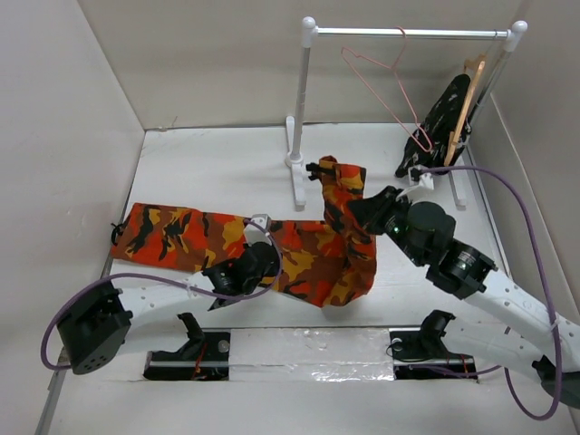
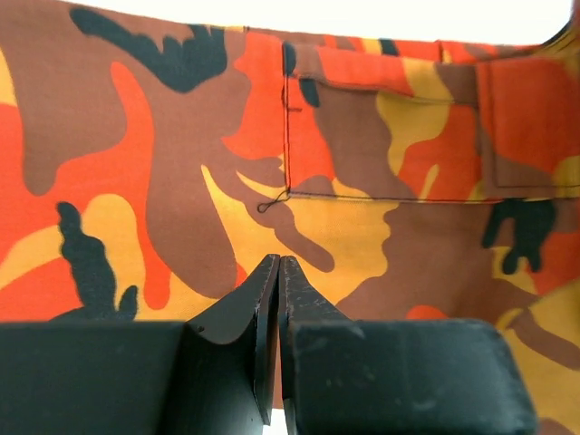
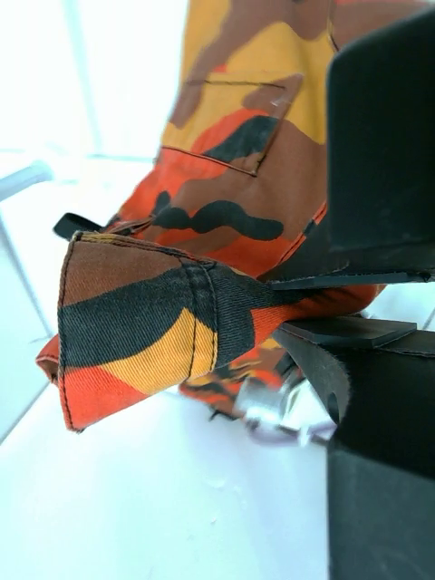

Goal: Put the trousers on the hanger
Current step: Fold the trousers at the center of the board.

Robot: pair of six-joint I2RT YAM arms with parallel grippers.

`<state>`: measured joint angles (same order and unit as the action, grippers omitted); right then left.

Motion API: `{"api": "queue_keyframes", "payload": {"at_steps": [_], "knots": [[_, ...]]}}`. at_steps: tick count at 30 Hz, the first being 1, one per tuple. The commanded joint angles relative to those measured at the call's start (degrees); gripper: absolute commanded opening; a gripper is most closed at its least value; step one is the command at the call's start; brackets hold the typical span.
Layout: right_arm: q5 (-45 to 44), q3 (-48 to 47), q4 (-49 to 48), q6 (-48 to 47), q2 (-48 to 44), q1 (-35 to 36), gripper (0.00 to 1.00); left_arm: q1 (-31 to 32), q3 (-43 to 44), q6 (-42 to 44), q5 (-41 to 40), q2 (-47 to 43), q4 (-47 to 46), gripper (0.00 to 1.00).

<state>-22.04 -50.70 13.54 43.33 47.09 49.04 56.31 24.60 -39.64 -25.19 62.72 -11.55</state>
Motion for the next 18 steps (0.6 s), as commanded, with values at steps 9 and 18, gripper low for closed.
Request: {"api": "queue_keyframes", "payload": {"at_steps": [9, 18], "knots": [[7.01, -20.57, -3.17, -7.82, 0.72, -5.35, 0.00, 8.45, 6.76, -2.90, 2.43, 20.93, -15.24, 0.00], [8.86, -26.20, 0.25, -9.14, 2.04, -4.74, 0.00, 13.47, 27.94, -0.80, 7.26, 40.99, -18.33, 0.00]]}}
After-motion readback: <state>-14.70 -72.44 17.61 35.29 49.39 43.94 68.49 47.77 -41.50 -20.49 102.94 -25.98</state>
